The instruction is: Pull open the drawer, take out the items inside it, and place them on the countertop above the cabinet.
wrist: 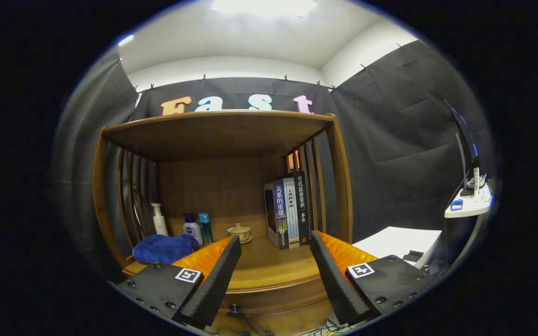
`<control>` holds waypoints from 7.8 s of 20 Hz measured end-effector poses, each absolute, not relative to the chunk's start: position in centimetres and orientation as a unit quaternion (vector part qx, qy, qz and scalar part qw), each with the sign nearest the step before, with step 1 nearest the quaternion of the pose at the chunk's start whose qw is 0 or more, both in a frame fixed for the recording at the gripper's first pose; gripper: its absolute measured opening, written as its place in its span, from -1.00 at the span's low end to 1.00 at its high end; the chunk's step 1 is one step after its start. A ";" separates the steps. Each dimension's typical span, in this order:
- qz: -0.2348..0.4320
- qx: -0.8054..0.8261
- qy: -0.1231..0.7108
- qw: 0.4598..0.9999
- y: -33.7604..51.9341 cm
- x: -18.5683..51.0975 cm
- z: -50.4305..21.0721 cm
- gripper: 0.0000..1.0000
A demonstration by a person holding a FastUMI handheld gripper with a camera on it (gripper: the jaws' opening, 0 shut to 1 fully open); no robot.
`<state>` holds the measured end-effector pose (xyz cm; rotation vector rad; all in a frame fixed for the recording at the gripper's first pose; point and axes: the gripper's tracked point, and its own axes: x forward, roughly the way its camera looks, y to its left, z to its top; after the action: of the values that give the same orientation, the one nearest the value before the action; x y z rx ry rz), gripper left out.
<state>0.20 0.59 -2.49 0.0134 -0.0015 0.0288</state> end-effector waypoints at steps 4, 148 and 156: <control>0.023 0.003 0.007 1.000 1.4 0.6 -5.0 0.96; 0.094 -0.045 0.518 0.849 8.6 2.1 -25.2 0.95; 0.077 -0.060 0.584 0.806 8.0 1.0 -28.5 0.03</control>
<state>1.00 7.98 -28.54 -0.1290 1.2504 0.1657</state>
